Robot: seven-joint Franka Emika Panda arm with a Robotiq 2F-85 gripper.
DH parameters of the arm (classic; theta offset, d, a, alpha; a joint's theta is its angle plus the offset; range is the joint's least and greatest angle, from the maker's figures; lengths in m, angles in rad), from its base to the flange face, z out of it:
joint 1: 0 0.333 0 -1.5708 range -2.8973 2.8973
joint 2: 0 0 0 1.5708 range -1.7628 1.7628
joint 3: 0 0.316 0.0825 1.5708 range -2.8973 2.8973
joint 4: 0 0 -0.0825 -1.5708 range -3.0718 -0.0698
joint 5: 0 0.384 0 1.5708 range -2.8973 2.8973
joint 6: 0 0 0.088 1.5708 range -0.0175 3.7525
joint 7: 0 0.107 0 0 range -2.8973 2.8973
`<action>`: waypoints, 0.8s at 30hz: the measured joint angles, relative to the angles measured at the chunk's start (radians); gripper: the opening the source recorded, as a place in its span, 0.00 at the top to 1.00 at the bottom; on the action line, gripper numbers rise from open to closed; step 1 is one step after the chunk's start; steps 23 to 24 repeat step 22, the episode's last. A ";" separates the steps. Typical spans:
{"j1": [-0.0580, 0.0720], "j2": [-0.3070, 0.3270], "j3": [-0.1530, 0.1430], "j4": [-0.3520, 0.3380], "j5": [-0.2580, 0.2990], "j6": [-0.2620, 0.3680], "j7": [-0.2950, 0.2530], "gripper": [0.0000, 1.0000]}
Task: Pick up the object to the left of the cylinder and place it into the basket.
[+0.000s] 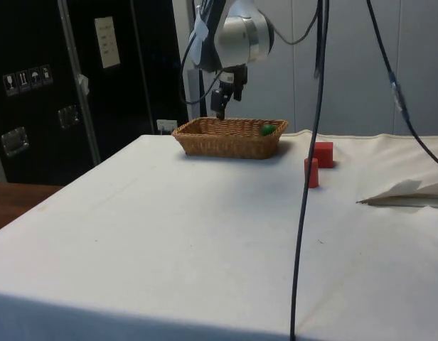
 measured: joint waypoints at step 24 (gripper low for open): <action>0.129 -0.117 -0.047 -0.068 -0.008 0.013 0.024 0.00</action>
